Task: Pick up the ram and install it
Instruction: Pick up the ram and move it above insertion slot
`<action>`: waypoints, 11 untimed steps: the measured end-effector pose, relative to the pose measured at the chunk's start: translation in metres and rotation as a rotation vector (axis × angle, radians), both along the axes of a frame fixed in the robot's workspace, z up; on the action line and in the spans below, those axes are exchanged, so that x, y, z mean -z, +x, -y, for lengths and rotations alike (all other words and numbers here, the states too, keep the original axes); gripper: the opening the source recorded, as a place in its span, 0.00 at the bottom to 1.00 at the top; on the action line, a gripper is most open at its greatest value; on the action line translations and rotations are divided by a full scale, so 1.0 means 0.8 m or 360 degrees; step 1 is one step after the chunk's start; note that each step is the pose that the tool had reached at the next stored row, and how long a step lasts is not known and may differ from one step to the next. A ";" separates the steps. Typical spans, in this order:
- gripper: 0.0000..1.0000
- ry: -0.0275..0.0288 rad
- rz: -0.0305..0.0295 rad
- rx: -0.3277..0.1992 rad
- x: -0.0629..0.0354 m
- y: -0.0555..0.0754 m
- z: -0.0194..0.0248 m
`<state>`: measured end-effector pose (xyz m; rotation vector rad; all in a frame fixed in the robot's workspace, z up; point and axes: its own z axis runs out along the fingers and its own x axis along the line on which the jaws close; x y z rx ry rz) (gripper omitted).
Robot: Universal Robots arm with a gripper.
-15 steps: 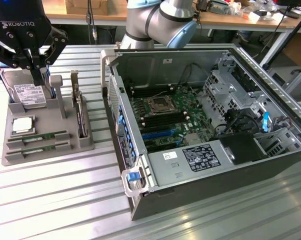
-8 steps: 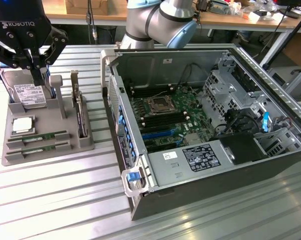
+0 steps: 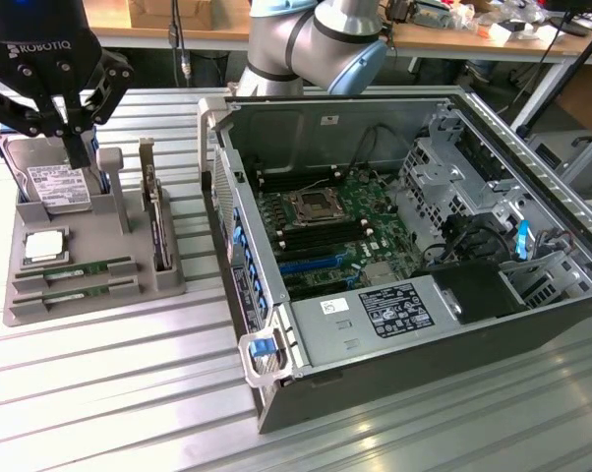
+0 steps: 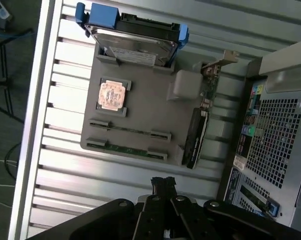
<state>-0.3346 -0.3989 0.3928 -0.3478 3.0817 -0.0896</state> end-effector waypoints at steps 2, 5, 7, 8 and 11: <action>0.11 0.00001 0.00000 -0.0057 0.000 0.000 0.0000; 0.11 -0.00001 0.00000 -0.0129 0.000 0.000 0.0000; 0.11 0.00000 0.00000 -0.0169 0.000 0.000 0.0000; 0.11 0.00000 0.00000 -0.0179 0.000 0.000 0.0000; 0.11 0.00000 0.00000 -0.0242 0.000 0.000 0.0000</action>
